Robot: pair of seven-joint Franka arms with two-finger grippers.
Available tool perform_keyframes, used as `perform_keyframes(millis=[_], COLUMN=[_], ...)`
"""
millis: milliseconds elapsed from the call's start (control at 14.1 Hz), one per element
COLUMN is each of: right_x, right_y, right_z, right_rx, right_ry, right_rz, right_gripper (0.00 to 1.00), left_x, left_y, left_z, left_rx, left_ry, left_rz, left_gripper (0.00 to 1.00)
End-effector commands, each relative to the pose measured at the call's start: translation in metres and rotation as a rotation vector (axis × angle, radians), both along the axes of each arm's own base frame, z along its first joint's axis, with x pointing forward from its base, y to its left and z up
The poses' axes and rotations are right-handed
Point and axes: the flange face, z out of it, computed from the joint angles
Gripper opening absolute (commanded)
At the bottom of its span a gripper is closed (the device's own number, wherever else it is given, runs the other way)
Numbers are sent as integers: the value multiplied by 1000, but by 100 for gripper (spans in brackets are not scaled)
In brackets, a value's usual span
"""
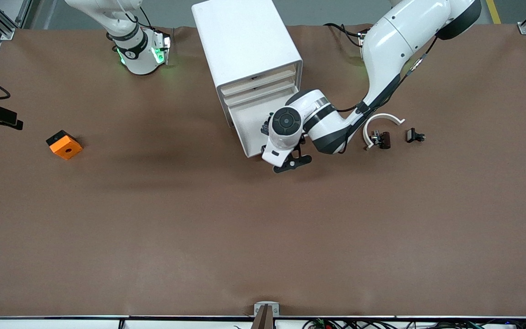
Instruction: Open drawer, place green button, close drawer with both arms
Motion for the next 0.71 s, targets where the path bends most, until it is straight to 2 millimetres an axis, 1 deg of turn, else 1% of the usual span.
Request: perform_keyframes(millis=[0, 213, 284, 426, 496, 638], right_x=[-2, -1, 0, -3, -10, -24], right_y=[-5, -1, -1, 10, 13, 9], right_z=[12, 10, 10, 19, 32, 46], right_rx=[3, 10, 8, 43, 28, 32], right_ry=[-4, -5, -10, -25, -48, -57], right_rz=[-13, -24, -59, -110, -109, -120], right_gripper=[100, 100, 100, 100, 100, 100], left_x=[-17, -25, -32, -43, -48, -60], left_y=[-7, -12, -18, -27, -33, -42], left_z=[3, 2, 3, -2, -1, -1], left_rx=[-5, -11, -14, -5, -5, -10], left_ry=[55, 102, 110, 130, 136, 172], left_rz=[9, 25, 24, 47, 55, 87], left_gripper=[100, 100, 100, 100, 100, 100])
